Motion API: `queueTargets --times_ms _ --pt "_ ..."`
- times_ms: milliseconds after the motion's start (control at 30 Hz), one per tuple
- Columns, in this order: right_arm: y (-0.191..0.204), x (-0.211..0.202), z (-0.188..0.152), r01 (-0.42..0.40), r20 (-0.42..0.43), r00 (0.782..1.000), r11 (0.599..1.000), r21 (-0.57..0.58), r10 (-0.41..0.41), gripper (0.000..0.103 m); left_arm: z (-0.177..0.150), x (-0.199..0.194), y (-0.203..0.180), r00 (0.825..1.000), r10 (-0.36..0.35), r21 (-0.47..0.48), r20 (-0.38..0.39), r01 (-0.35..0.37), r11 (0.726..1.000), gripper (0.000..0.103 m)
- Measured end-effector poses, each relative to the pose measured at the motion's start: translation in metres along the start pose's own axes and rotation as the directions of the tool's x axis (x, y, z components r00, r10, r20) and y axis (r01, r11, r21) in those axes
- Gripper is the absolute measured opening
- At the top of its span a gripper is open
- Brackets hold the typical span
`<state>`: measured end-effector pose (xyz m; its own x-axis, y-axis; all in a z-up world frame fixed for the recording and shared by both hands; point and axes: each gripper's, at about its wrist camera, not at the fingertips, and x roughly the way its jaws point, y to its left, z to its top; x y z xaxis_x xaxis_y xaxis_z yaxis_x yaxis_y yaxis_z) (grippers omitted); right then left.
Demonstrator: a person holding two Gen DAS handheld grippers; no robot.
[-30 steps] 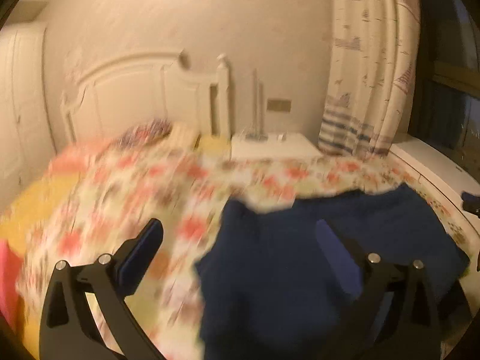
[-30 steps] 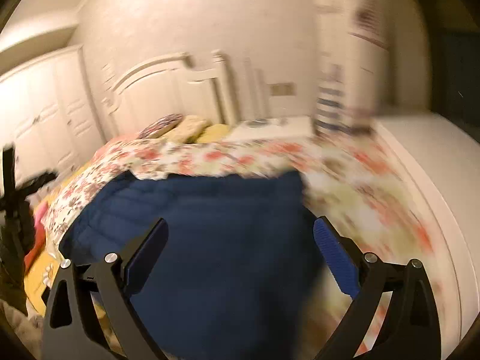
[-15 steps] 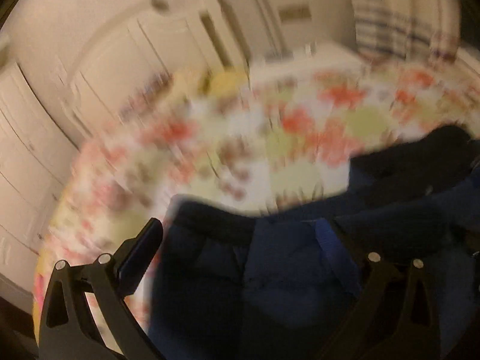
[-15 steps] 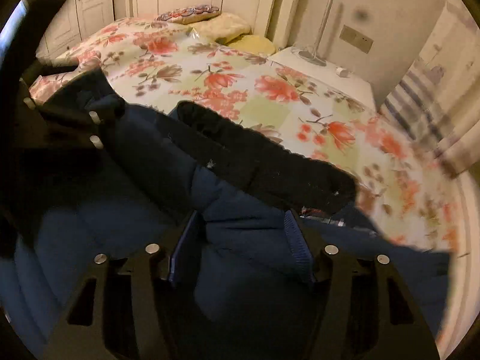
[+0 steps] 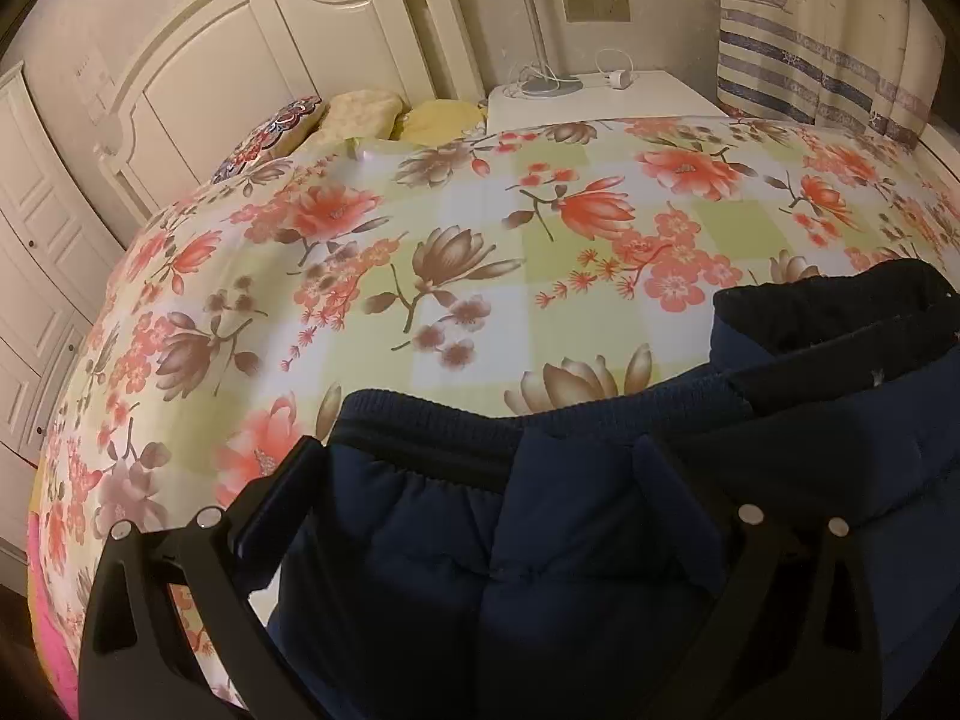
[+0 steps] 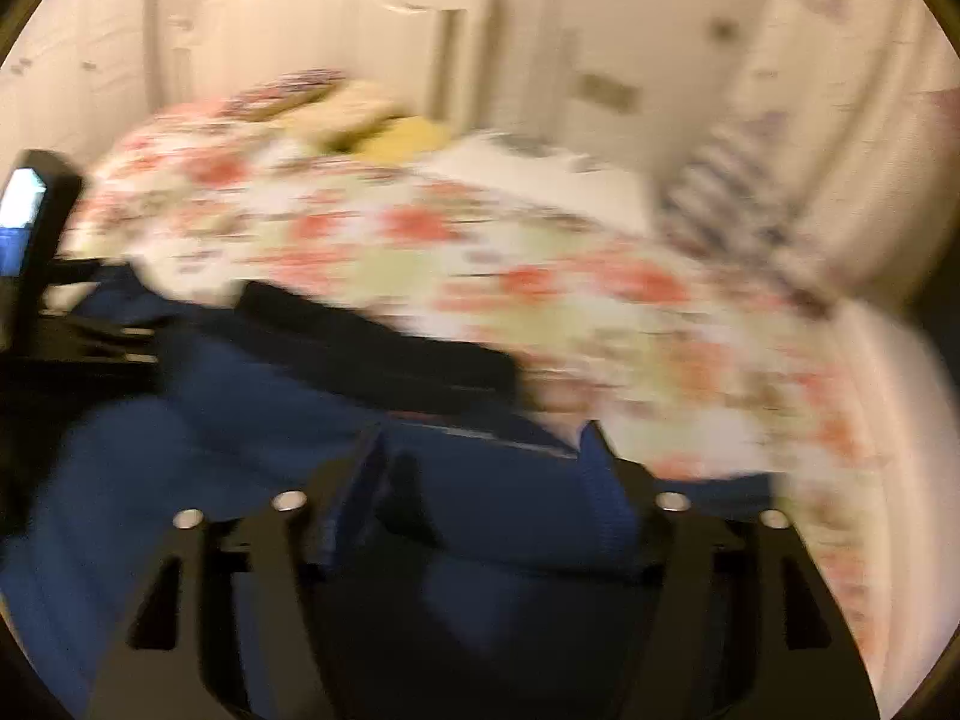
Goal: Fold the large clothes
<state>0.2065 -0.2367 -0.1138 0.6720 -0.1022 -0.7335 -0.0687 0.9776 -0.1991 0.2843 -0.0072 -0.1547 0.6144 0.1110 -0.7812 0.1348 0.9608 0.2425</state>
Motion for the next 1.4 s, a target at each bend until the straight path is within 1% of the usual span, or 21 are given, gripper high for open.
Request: queueTargets --times_ms 67,133,167,267,333,433,500,633,733,833,867,933,967,1033,1067,1100,1167,1200,1267,1367,1400 --pt "-0.027 0.017 -0.014 0.001 -0.052 0.999 0.998 0.058 0.001 0.077 0.000 0.000 0.000 1.000 -0.006 -0.006 0.000 0.006 1.000 0.101" --pt "-0.055 0.033 -0.028 -0.153 -0.049 0.985 0.966 0.206 0.166 0.077 0.000 -0.001 0.000 1.000 -0.008 -0.010 0.003 0.008 1.000 0.101" --pt "-0.059 0.033 -0.028 -0.162 -0.044 0.984 0.962 0.220 0.175 0.077 0.000 -0.001 -0.001 1.000 -0.005 -0.009 0.004 0.006 1.000 0.101" --pt "-0.049 0.020 -0.022 -0.096 -0.047 0.994 0.987 0.131 0.103 0.077 0.000 -0.001 -0.001 1.000 0.000 -0.007 0.005 0.000 1.000 0.101" --pt "-0.059 0.002 -0.023 -0.065 0.006 0.998 0.986 0.154 0.064 0.077 0.000 -0.001 0.000 1.000 -0.006 -0.012 0.004 0.006 1.000 0.101" --pt "-0.087 0.014 -0.042 -0.081 -0.019 0.996 0.961 0.265 0.089 0.079 0.000 0.000 0.002 1.000 -0.022 -0.022 -0.004 0.022 1.000 0.101" --pt "-0.103 0.028 -0.055 -0.168 -0.003 0.983 0.920 0.355 0.181 0.079 -0.001 0.001 0.004 0.999 -0.033 -0.031 -0.005 0.033 0.999 0.101" --pt "-0.116 0.027 -0.060 -0.154 -0.008 0.986 0.930 0.335 0.166 0.079 -0.001 0.000 0.005 0.999 -0.036 -0.037 -0.003 0.036 0.999 0.101" --pt "-0.155 0.018 -0.076 -0.132 0.049 0.991 0.863 0.487 0.124 0.081 -0.001 0.000 0.008 0.999 -0.047 -0.049 -0.002 0.047 0.998 0.101" --pt "-0.185 0.023 -0.095 -0.058 -0.049 0.993 0.795 0.603 0.110 0.083 -0.001 0.002 0.010 0.998 -0.068 -0.063 -0.011 0.067 0.996 0.101" --pt "-0.180 0.014 -0.091 -0.027 -0.051 0.996 0.808 0.589 0.070 0.083 -0.001 0.002 0.010 0.997 -0.072 -0.068 -0.012 0.071 0.995 0.101" --pt "-0.157 -0.033 -0.074 0.038 0.047 0.997 0.881 0.472 -0.068 0.083 -0.001 0.003 0.011 0.997 -0.080 -0.075 -0.014 0.079 0.994 0.101" --pt "-0.142 -0.048 -0.065 0.041 0.083 0.993 0.903 0.428 -0.084 0.086 -0.001 0.003 0.011 0.997 -0.081 -0.076 -0.014 0.080 0.994 0.101" --pt "-0.095 -0.088 -0.052 -0.010 0.181 0.982 0.953 0.304 -0.047 0.099 -0.001 0.002 0.011 0.997 -0.076 -0.073 -0.015 0.075 0.995 0.101" --pt "-0.074 -0.096 -0.050 -0.039 0.195 0.981 0.970 0.241 -0.009 0.099 -0.001 0.002 0.012 0.997 -0.075 -0.071 -0.016 0.074 0.995 0.101" --pt "-0.045 -0.098 -0.049 -0.062 0.175 0.984 0.990 0.125 0.039 0.099 0.000 0.000 0.013 0.997 -0.078 -0.073 -0.014 0.077 0.994 0.101" --pt "-0.006 -0.083 -0.055 -0.034 0.112 0.993 0.999 -0.029 0.037 0.099 0.000 -0.014 0.020 0.999 -0.051 -0.105 0.010 0.052 0.993 0.096" --pt "0.005 -0.066 -0.062 -0.015 0.074 0.997 0.998 -0.058 0.020 0.099 -0.001 -0.024 0.021 0.999 -0.035 -0.121 0.020 0.037 0.992 0.092" --pt "0.008 -0.032 -0.077 -0.047 -0.008 0.999 0.998 -0.032 0.047 0.099 -0.004 -0.067 0.013 0.987 -0.129 -0.121 0.096 0.140 0.983 0.092" --pt "-0.010 -0.019 -0.080 -0.142 -0.008 0.990 0.987 0.081 0.143 0.099 -0.013 -0.128 -0.030 0.960 -0.155 0.013 0.234 0.157 0.988 0.098" --pt "-0.015 -0.018 -0.081 -0.164 -0.003 0.986 0.980 0.109 0.165 0.099 -0.017 -0.137 -0.047 0.949 -0.208 0.054 0.238 0.201 0.978 0.100"
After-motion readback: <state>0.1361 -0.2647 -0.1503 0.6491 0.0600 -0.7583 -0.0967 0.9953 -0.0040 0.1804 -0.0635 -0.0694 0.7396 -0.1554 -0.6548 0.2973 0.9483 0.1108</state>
